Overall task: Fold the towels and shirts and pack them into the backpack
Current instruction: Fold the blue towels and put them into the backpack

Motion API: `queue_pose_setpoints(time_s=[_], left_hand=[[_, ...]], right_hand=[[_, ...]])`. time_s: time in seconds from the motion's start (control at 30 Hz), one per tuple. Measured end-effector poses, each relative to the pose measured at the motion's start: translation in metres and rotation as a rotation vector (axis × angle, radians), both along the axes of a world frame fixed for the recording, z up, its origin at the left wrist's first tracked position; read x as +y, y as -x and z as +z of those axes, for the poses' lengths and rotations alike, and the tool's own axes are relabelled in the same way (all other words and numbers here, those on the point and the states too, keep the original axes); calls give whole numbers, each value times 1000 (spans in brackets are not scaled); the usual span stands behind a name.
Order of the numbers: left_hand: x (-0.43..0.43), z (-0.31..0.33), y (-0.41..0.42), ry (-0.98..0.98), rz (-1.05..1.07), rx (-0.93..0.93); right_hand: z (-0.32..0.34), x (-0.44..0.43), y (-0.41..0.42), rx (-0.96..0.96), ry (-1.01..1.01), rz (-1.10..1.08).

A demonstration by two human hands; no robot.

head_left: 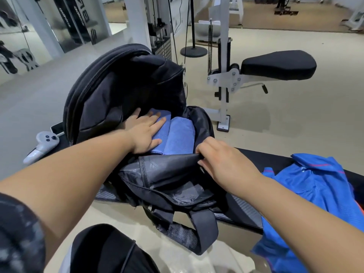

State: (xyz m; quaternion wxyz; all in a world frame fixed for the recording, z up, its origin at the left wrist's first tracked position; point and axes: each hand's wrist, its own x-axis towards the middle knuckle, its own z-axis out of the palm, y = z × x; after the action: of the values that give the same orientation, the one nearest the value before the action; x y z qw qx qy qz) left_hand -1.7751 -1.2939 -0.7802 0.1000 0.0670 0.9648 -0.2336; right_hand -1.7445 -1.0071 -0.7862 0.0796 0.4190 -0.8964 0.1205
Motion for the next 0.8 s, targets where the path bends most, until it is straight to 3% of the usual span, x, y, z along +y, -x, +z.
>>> queue_pose_setpoints(time_s=[0.27, 0.5, 0.7, 0.8], left_hand=[[-10, -22, 14, -170, 82, -128], [16, 18, 23, -89, 82, -96], [76, 46, -40, -652, -83, 157], [111, 51, -74, -582, -174, 121]], right_hand=[[-2, -2, -6, -18, 42, -19], [-6, -1, -13, -141, 170, -68], [-26, -1, -5, -422, 279, -307], [-40, -6, 6, -578, 256, -375]])
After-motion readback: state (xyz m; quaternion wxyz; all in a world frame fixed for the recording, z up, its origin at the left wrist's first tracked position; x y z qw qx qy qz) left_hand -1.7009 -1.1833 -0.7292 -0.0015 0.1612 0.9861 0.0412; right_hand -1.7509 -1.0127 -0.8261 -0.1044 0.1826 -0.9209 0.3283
